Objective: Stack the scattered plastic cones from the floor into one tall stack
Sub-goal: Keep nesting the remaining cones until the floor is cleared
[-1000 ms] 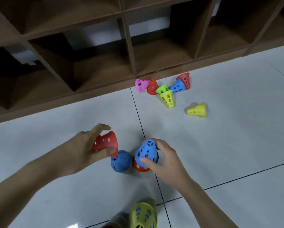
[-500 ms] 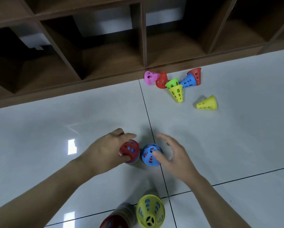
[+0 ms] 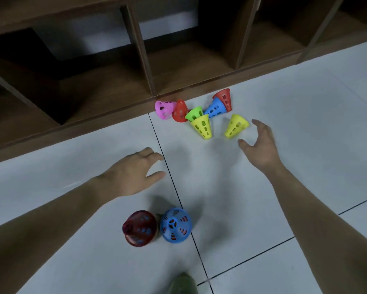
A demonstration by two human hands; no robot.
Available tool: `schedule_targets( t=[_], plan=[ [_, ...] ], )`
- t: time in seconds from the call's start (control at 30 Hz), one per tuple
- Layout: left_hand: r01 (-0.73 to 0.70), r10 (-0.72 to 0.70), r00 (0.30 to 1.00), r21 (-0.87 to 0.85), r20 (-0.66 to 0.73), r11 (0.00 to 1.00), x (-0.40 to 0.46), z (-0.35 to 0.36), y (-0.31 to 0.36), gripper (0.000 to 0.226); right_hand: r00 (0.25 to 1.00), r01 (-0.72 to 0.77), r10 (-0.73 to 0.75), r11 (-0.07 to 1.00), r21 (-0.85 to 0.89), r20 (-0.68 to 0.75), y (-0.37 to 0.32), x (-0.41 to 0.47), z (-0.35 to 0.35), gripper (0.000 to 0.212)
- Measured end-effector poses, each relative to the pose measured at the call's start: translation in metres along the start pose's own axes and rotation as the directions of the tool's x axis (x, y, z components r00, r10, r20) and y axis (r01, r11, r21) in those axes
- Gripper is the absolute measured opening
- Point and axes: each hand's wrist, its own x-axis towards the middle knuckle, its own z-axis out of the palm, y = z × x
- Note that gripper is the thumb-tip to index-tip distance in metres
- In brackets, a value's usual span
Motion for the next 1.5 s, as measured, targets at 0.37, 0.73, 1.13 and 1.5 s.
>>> schedule_targets(
  t=[0.37, 0.73, 1.13, 1.5],
  plan=[
    [-0.235, 0.252, 0.968, 0.349, -0.002, 0.907, 0.155, -0.010, 0.015, 0.091, 0.968, -0.217, 0.184, 0.955, 0.203, 0.172, 0.000, 0.045, 0.030, 0.084],
    [-0.335, 0.267, 0.942, 0.651, 0.204, 0.682, 0.219, -0.018, 0.052, 0.076, 0.968, -0.042, 0.046, 0.999, -0.021, 0.246, 0.004, 0.065, 0.058, 0.065],
    [-0.294, 0.176, 0.947, 0.505, 0.269, 0.812, 0.158, 0.005, -0.012, 0.065, 0.980, -0.197, 0.197, 0.980, -0.022, 0.012, -0.015, 0.079, 0.095, 0.060],
    [-0.152, 0.135, 0.984, -0.149, -0.120, 0.977, 0.039, -0.003, -0.016, 0.060, 0.998, 0.051, -0.056, 0.983, 0.176, 0.024, -0.003, 0.040, 0.107, 0.010]
  ],
)
